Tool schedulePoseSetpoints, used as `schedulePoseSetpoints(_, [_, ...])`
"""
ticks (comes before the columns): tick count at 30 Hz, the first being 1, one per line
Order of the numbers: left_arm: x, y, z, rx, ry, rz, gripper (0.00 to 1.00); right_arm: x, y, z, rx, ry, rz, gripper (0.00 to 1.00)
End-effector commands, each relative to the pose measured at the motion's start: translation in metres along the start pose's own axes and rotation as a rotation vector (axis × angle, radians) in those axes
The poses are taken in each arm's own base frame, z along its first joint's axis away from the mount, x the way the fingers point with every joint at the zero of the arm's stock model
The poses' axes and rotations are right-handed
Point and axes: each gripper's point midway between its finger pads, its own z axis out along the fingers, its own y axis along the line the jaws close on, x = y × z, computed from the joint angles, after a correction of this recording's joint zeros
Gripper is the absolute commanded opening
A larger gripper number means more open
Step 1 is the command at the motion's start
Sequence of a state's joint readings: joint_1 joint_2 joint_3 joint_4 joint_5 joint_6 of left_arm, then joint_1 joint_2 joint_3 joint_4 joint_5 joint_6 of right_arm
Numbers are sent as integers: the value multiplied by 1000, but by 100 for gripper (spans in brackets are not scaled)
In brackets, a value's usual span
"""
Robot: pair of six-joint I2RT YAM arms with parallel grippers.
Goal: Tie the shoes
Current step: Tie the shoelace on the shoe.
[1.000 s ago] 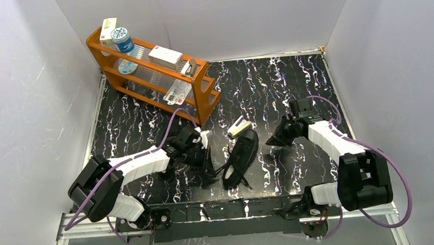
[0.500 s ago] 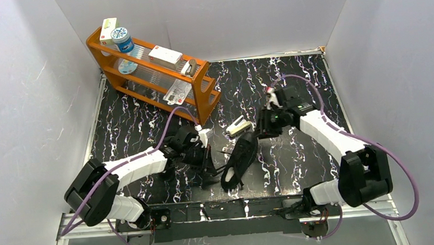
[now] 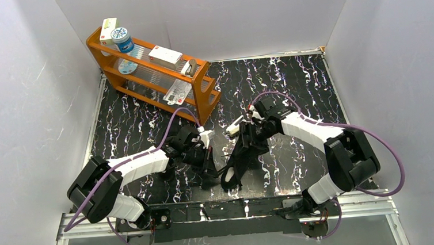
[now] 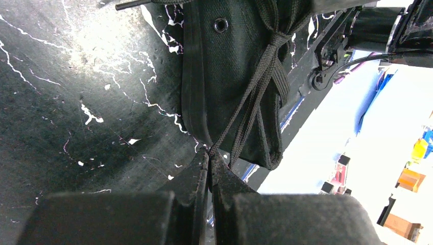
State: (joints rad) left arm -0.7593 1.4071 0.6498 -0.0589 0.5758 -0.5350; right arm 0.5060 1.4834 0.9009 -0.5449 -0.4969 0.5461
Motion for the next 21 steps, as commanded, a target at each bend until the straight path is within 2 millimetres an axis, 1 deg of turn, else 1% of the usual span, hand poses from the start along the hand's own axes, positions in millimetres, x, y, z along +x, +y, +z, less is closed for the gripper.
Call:
schedulePoseSetpoints(1, [3,-9,-3,47,16,12,0,-7,11,7,-20,-17,45,72])
schedulePoseSetpoints(3, [3,-10,-3,50,17,14,0,-5,15,9,-39,-8,71,66])
schedulePoseSetpoints(5, [2,-11,-4,51,11,17,0,0,12,11,-16,4,97,56])
schedulePoseSetpoints(6, [2,-11,-5,51,9,19,0,1,10,11,-5,-1,103,47])
schedulePoseSetpoints(7, [2,-10,-5,48,6,17,0,2,7,9,13,-9,115,32])
schedulePoseSetpoints(8, [3,-9,-6,42,4,13,0,3,0,6,59,-18,137,15])
schedulePoseSetpoints(9, [3,-8,-6,37,3,10,0,1,-5,3,105,-35,149,5])
schedulePoseSetpoints(10, [4,-8,-7,33,3,7,0,-2,-7,1,126,-52,154,0])
schedulePoseSetpoints(13, [9,1,-8,-13,4,-17,0,-7,-18,-3,194,-93,183,0])
schedulePoseSetpoints(16, [18,21,-9,-122,19,-63,0,-9,-48,-11,366,-139,222,0])
schedulePoseSetpoints(18, [26,33,-11,-181,35,-89,0,-13,-59,-16,407,-186,215,0])
schedulePoseSetpoints(21, [32,43,-12,-218,38,-99,0,-18,-76,-16,411,-217,221,0])
